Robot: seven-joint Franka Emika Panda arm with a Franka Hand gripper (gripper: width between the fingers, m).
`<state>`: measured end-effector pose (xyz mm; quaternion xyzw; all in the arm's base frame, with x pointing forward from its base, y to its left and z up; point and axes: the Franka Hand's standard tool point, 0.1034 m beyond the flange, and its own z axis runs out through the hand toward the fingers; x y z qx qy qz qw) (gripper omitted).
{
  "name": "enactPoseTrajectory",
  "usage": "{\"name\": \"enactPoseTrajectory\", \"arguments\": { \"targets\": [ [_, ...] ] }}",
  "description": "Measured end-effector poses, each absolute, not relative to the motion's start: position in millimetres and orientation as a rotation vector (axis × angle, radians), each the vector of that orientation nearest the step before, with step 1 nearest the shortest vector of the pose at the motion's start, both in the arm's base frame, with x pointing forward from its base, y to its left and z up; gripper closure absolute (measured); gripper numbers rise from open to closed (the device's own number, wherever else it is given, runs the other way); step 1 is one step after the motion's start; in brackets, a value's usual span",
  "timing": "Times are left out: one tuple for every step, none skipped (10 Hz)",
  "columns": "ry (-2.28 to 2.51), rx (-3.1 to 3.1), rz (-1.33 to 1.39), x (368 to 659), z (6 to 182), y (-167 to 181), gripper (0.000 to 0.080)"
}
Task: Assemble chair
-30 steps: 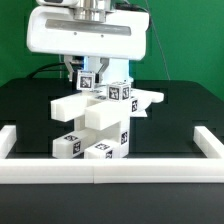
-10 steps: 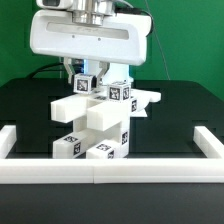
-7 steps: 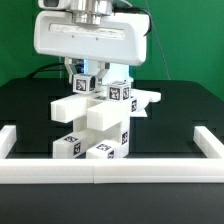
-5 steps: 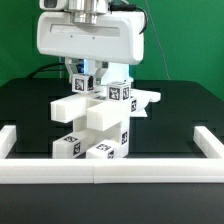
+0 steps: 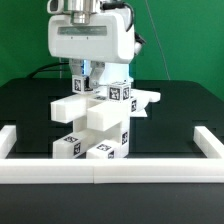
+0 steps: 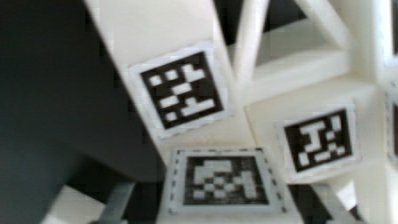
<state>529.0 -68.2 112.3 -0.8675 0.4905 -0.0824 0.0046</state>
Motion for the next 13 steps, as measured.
{"name": "enactPoseTrajectory", "arguments": {
  "targets": [
    [1.621,-2.66,-0.258,529.2,112.3,-68.0,0.0517],
    [1.682,-2.618,-0.257,529.4,112.3,-67.8,0.0517],
    [1.681,-2.619,-0.257,529.3,112.2,-67.8,0.0517],
    [1.658,-2.635,-0.257,529.3,112.1,-67.8,0.0446],
    [1.613,-2.666,-0.258,529.2,112.0,-67.8,0.0261],
    [1.537,-2.718,-0.26,529.1,111.8,-68.0,0.0184],
    [1.422,-2.789,-0.263,529.3,112.0,-68.2,0.0184],
    [1.281,-2.865,-0.265,529.8,112.3,-67.6,0.0157],
    [1.133,-2.935,-0.265,530.1,112.8,-66.9,0.0152],
    [1.046,-2.972,-0.264,529.8,112.7,-65.9,0.0152],
    [0.89,-3.031,-0.262,528.9,112.9,-66.4,0.015],
    [0.766,-3.07,-0.26,528.1,113.4,-67.1,0.015],
    [0.705,-3.088,-0.259,527.9,113.6,-67.8,0.015]
  ]
}}
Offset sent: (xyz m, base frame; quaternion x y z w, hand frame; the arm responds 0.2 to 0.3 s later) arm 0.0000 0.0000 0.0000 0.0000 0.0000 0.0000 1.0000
